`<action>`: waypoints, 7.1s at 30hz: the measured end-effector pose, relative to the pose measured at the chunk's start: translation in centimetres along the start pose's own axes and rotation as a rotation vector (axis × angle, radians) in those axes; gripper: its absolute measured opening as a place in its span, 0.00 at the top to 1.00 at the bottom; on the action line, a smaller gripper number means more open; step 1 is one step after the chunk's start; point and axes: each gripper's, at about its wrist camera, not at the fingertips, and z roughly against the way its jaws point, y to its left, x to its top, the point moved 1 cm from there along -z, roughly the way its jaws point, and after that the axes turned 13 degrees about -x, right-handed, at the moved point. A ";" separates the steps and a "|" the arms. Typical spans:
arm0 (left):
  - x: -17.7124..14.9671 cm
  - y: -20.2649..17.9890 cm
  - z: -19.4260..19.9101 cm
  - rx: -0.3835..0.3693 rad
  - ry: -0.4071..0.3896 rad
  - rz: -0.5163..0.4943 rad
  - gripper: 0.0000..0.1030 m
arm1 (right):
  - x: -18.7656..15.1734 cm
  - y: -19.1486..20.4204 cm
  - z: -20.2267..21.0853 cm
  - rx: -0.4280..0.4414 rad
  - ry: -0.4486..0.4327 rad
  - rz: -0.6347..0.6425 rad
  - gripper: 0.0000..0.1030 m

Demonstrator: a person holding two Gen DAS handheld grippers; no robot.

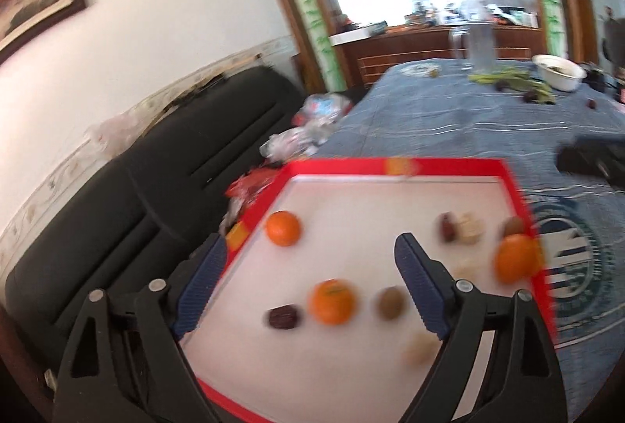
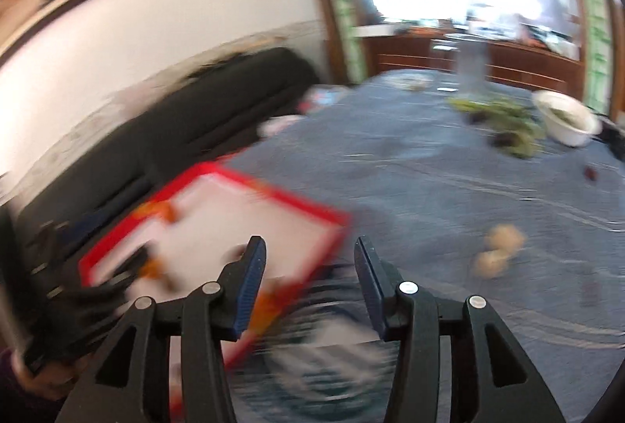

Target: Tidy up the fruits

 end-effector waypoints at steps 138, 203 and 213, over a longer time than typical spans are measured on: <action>3.3 -4.5 15.6 -0.178 -0.229 0.060 0.00 | -5.8 0.1 18.8 -0.086 -0.283 -0.138 0.15; -4.0 -2.1 21.1 -0.114 -0.296 0.138 0.00 | -11.5 4.3 23.8 -0.138 -0.407 -0.158 0.00; -4.1 -2.1 20.9 -0.117 -0.288 0.138 0.00 | -11.5 4.3 23.7 -0.137 -0.400 -0.163 0.00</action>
